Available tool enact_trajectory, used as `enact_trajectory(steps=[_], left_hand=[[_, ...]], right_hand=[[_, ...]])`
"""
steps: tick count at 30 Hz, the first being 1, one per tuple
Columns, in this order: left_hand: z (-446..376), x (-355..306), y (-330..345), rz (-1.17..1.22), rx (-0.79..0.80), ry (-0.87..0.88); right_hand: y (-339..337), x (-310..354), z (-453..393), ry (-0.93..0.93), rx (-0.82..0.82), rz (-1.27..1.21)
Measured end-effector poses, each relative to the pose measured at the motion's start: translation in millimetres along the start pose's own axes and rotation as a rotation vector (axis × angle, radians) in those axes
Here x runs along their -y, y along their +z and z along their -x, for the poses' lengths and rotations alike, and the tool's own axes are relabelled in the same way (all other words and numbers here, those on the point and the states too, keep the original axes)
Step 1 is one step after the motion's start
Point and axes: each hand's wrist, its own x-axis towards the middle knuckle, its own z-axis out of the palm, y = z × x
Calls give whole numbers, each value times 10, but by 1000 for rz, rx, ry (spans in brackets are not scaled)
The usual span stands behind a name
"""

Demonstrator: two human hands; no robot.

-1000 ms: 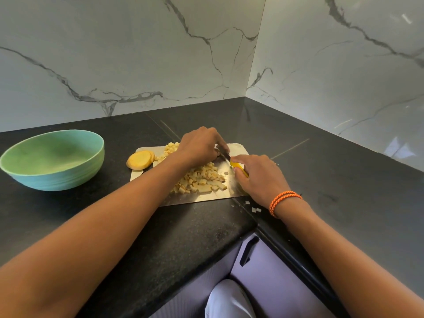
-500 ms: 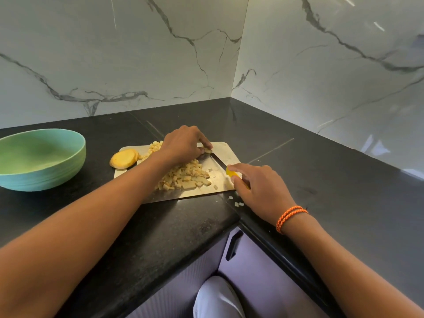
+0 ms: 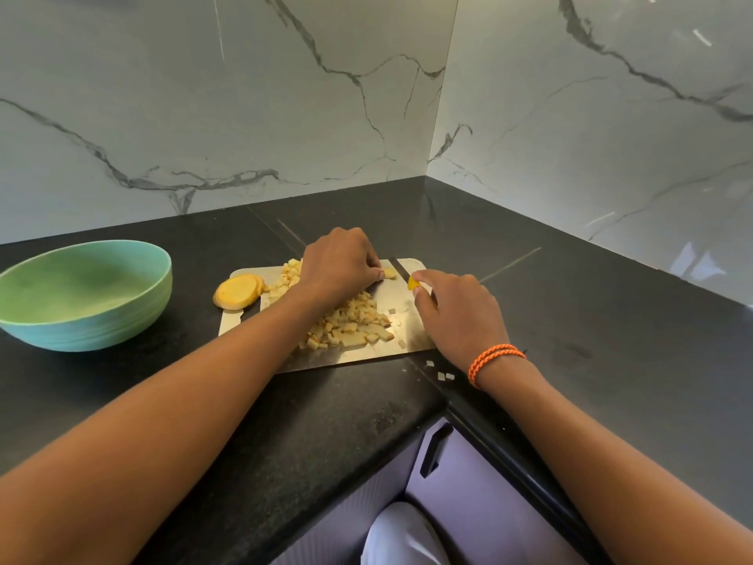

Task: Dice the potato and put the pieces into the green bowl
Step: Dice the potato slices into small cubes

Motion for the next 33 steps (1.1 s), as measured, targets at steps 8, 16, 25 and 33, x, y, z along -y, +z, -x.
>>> enact_trajectory(steps=[8,16,25,33], left_hand=[[14,-10,-27,-50,-21,-8],[34,-66,-19,-98,-49,-50],[106,-102,-1,-116,-75,-67],[41,46,-160,11,10,-104]], right_hand=[[85,54,-9,-52,36,35],[0,57,48,-40,114,-72],[-244,-21,425,-44,136,-116],[-130,92,208,-58,-29,-98]])
